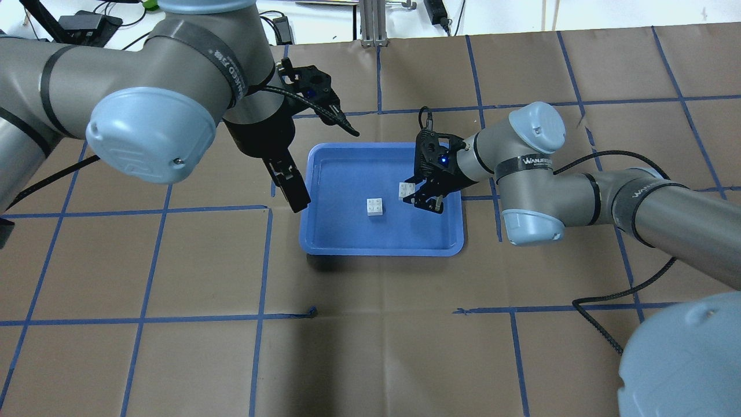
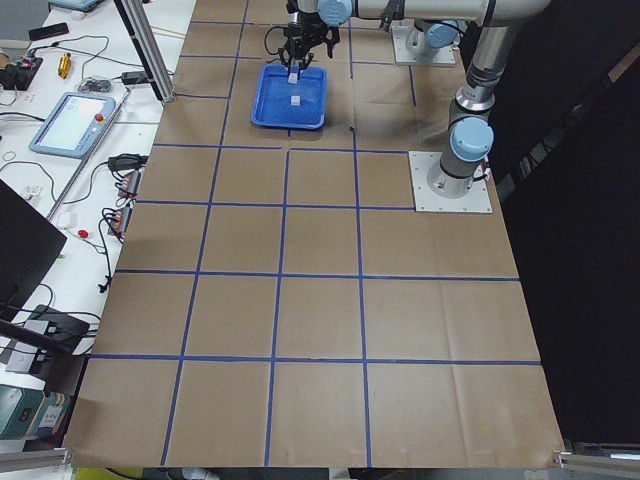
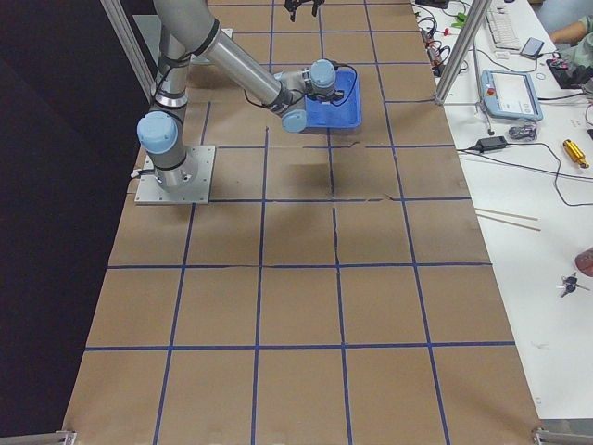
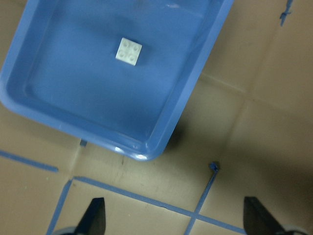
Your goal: Assemble white blocks and place on blue tray
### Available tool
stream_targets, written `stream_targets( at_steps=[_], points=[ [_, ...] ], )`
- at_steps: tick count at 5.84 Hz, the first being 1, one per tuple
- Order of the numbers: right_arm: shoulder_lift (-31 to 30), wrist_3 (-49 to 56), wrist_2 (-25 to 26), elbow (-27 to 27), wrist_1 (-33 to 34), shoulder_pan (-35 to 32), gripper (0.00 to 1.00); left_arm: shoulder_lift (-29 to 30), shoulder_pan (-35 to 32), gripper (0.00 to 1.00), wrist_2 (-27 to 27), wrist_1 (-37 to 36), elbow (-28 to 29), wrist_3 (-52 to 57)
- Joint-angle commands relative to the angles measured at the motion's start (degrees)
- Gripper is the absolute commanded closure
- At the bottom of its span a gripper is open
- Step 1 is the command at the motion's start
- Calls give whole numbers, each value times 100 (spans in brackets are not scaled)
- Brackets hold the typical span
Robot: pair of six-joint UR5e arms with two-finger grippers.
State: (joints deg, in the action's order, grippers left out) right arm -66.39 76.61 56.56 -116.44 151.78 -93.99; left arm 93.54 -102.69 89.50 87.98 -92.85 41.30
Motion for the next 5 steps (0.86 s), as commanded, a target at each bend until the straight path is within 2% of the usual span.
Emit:
stream_targets(
  at_steps=[1,2,3,5],
  points=[
    [222,-147,4,-2,307,-154,81,-143,3,1,32,-532,4,-2341],
    [301,-138,13,-2,326,-154,81,-143,21,1,41,-858,4,-3259],
    [328,-120,13,-2,335,-154,81,-195,160,1,41,-862,13,-4156],
    [434,-120,13,-2,502,-154,81,-406,609,1,-38,-783,22,-4340]
  ],
)
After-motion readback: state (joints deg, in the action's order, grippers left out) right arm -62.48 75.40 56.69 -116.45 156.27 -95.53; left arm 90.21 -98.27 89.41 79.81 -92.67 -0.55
